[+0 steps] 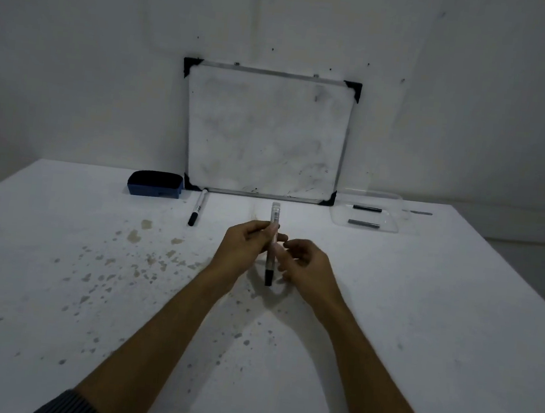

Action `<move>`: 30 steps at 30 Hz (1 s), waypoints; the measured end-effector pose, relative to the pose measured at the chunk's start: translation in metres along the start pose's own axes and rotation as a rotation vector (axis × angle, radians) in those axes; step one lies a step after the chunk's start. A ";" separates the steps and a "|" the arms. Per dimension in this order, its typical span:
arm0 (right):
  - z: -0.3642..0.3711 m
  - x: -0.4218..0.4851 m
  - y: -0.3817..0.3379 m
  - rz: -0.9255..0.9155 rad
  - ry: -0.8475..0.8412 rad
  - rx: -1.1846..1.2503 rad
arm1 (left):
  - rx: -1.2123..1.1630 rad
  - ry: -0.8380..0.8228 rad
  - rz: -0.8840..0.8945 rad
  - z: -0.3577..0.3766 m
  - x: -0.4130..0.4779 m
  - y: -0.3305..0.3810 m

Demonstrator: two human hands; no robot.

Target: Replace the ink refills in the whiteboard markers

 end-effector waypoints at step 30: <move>0.165 0.127 -0.040 0.011 0.006 -0.494 | 1.182 0.365 0.030 -0.219 0.024 -0.038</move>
Point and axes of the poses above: each hand's wrist, its own x-axis towards the middle knuckle, its own z-axis out of the palm, y = z × x, the point moved 9 cm from there along x, towards the middle knuckle, and after that the axes turned 5 degrees about -z, right-handed, at the moved point
